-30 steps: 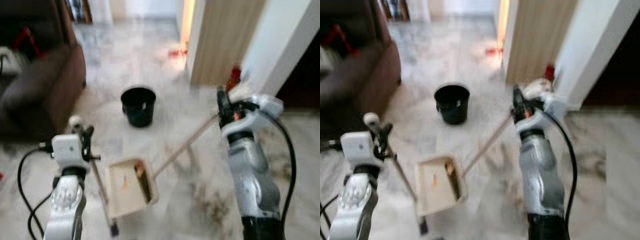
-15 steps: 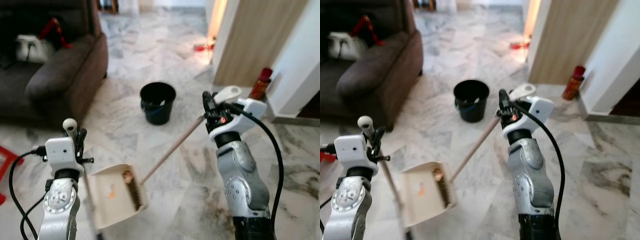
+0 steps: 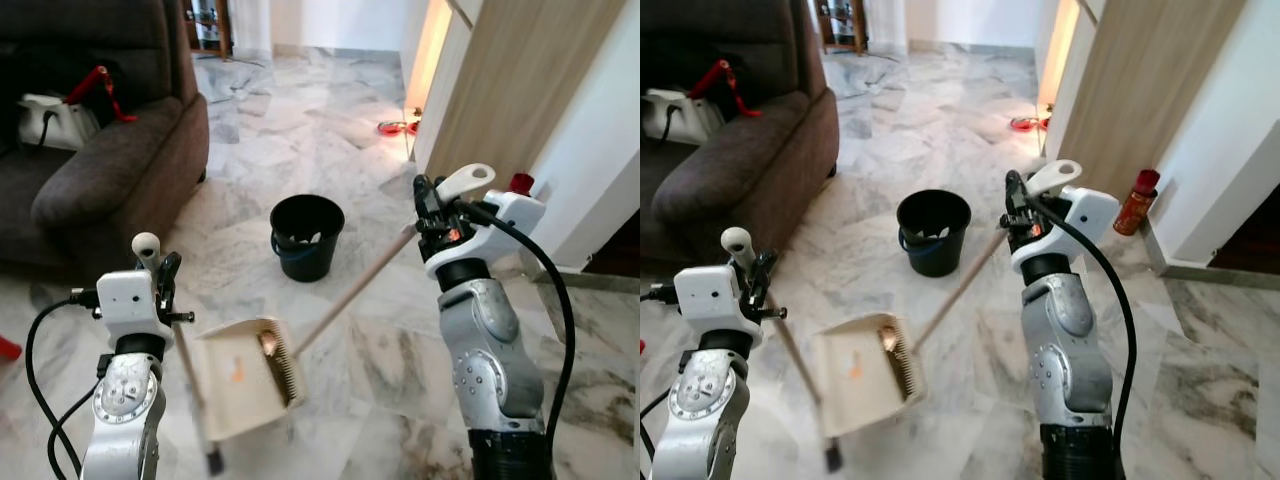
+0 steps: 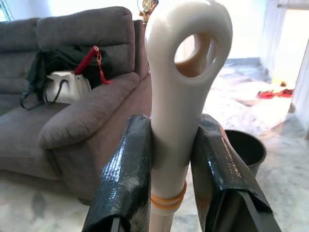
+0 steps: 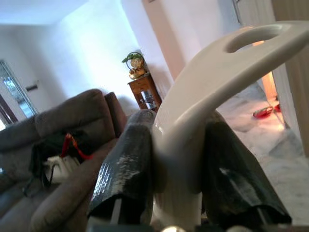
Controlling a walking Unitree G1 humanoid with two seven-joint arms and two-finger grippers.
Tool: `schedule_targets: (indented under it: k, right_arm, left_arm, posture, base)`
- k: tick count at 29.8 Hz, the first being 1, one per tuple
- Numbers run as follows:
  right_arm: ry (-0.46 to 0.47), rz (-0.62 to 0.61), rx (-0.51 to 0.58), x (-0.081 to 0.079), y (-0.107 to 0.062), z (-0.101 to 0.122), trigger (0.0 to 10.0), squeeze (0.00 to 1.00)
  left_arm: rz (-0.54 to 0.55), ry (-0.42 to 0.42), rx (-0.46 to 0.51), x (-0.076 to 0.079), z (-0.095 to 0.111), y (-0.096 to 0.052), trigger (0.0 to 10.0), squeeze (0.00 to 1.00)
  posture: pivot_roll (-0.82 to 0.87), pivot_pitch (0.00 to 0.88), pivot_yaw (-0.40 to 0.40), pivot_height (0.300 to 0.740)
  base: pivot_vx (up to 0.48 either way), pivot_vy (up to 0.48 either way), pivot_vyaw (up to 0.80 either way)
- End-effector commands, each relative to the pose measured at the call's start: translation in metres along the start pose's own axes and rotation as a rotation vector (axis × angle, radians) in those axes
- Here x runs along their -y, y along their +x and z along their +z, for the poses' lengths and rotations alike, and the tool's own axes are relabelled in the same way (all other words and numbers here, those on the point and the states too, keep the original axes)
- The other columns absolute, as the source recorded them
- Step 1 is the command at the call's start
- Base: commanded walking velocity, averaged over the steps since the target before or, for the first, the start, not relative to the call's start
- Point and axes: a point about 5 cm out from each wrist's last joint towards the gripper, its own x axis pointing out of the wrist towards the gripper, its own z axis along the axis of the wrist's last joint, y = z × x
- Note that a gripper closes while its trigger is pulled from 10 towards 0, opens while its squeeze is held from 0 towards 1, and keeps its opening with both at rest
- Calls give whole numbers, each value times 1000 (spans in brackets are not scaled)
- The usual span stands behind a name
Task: Sweep floor
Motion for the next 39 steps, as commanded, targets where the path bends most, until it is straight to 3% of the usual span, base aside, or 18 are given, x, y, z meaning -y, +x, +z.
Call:
schedule_targets:
  k: [1, 17, 39]
  right_arm:
    - [31, 20, 89, -6, 3, 19, 10000, 0]
    - [76, 48, 200, -19, 13, 44, 10000, 0]
    - [92, 39, 190, -20, 13, 40, 10000, 0]
  left_arm:
    - [-20, -15, 49, 4, 9, 2, 10000, 0]
    - [-6, 4, 49, -2, 10, 2, 10000, 0]
    - [-2, 3, 49, -2, 10, 2, 10000, 0]
  posture:
    - [-4, 54, 7, 740]
    - [1, 69, 11, 740]
    - [6, 60, 6, 740]
  base:
    - [292, 0, 0]
    - [290, 0, 0]
    - [289, 0, 0]
